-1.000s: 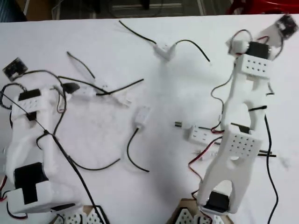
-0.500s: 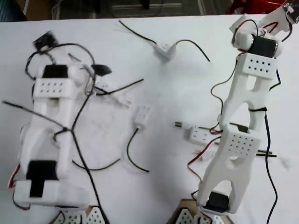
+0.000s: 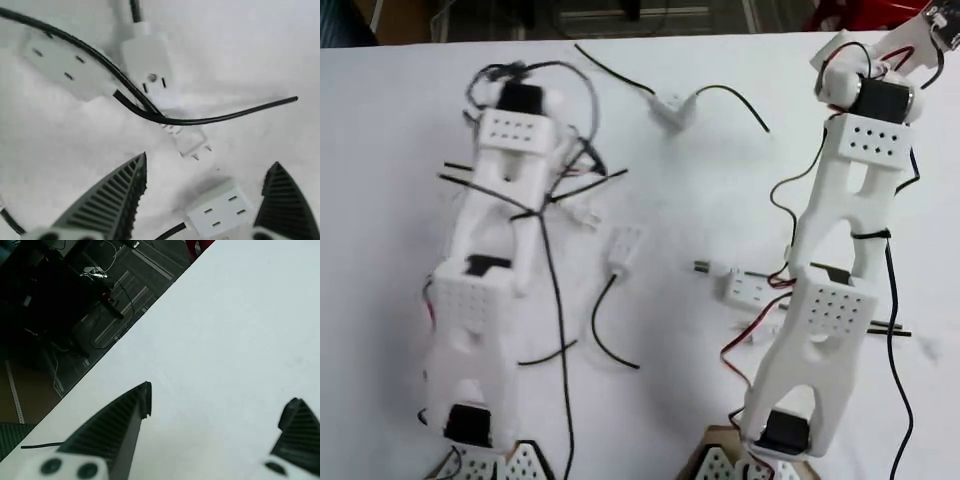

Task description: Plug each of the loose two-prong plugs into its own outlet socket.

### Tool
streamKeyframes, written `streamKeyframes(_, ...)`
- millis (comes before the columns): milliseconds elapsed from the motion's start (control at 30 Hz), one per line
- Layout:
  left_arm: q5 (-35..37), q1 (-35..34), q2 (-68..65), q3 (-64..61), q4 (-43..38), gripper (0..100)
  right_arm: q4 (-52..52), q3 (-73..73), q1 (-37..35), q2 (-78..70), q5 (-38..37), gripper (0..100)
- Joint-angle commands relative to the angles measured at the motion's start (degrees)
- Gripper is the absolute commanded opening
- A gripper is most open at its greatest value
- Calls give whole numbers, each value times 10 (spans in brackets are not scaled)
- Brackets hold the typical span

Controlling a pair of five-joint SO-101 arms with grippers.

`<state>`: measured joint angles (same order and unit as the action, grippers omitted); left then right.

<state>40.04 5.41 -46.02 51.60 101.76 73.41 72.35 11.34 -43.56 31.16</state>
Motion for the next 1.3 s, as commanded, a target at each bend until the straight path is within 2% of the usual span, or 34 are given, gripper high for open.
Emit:
streamKeyframes(0, 61, 23, -10, 43, 6, 355, 0, 24, -6, 8, -5, 391)
streamKeyframes(300, 176, -13, -16, -12, 5, 355, 0, 23, -16, 8, -6, 391)
streamKeyframes(500, 215, 0, -17, -22, 5, 354, 0, 22, -17, 7, -6, 391)
streamKeyframes(800, 219, 7, -65, -17, -15, 352, 0, 21, -17, 7, -6, 391)
streamKeyframes(1200, 213, 7, -91, 9, -11, 183, 0, 21, -17, 7, -2, 391)
streamKeyframes(1267, 185, 7, -91, 9, -11, 163, 0, 21, -17, 7, -2, 391)
